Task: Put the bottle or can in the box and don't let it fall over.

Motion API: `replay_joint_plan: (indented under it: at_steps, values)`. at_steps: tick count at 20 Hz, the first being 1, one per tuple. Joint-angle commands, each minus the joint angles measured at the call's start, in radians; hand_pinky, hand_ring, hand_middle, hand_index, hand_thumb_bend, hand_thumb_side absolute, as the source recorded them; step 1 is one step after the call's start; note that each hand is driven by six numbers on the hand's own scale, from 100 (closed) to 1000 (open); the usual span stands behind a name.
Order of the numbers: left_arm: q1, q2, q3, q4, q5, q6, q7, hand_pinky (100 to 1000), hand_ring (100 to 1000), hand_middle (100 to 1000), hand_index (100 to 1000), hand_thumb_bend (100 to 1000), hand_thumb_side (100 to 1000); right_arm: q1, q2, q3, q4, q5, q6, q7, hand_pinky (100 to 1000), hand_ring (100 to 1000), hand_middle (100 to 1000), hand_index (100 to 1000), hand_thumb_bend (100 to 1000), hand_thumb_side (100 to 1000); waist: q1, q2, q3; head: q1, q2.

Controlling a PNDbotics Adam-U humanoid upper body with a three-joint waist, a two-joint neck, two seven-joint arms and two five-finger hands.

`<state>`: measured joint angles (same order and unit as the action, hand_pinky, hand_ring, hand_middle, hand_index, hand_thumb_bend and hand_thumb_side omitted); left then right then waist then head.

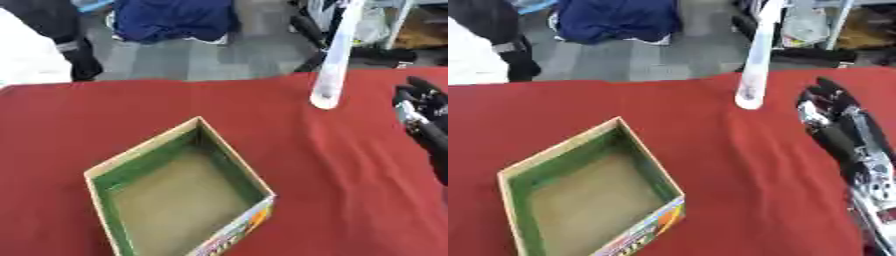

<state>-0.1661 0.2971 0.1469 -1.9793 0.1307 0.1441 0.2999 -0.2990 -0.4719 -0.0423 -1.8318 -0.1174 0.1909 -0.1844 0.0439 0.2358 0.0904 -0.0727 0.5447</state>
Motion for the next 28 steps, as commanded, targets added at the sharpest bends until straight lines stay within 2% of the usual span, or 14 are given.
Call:
replay_joint_plan:
  at_steps: [1,3,6,13,19,20,21,24,28]
  values:
    - [-0.002,0.008,0.012,-0.021,-0.003,0.000,0.004,714,951,859,791,114,842,-0.016,-0.032,-0.003,-0.008,0.061,0.017,0.028,954,942,884,970,100,199,-0.001,-0.010,0.000,-0.002,0.003]
    - [-0.002,0.008,0.012,-0.021,-0.003,0.000,0.004,714,951,859,791,114,842,-0.018,-0.031,-0.005,-0.008,0.088,0.034,0.038,956,945,879,971,100,159,0.000,-0.009,-0.001,-0.001,0.003]
    - [-0.002,0.008,0.012,-0.021,-0.002,0.001,0.004,714,951,859,791,114,843,-0.023,-0.030,-0.006,-0.007,0.106,0.063,0.038,957,945,873,970,100,157,0.000,-0.009,-0.001,-0.002,0.003]
    - [-0.002,0.007,0.010,-0.021,0.000,0.002,0.003,714,951,858,790,118,847,-0.040,-0.034,0.003,0.004,0.113,0.103,0.041,964,953,879,977,100,214,0.001,-0.010,0.001,-0.003,0.005]
    - [-0.003,0.008,0.010,-0.021,0.001,0.003,0.003,714,951,858,788,118,849,-0.059,-0.050,0.017,0.047,0.141,0.126,0.080,982,972,894,1000,100,377,0.001,-0.011,0.003,-0.005,0.006]
    - [-0.003,0.008,0.010,-0.021,0.002,0.003,0.003,714,951,858,788,118,849,-0.062,-0.055,0.019,0.058,0.146,0.129,0.087,990,980,903,1000,100,462,0.001,-0.012,0.004,-0.006,0.006]
    - [-0.003,0.008,0.009,-0.021,0.002,0.003,0.004,714,951,857,788,118,848,-0.064,-0.059,0.021,0.070,0.152,0.131,0.095,997,986,910,1000,100,491,0.001,-0.012,0.004,-0.006,0.007]
    - [-0.003,0.009,0.009,-0.021,0.004,0.005,0.004,714,951,857,788,118,848,-0.074,-0.069,0.026,0.097,0.173,0.129,0.119,1000,988,914,1000,100,540,0.003,-0.012,0.006,-0.007,0.005]
    - [-0.003,0.009,0.007,-0.021,0.005,0.006,0.003,714,951,857,787,118,848,-0.094,-0.074,0.026,0.125,0.178,0.124,0.134,999,986,911,1000,100,530,0.005,-0.011,0.008,-0.010,0.005]
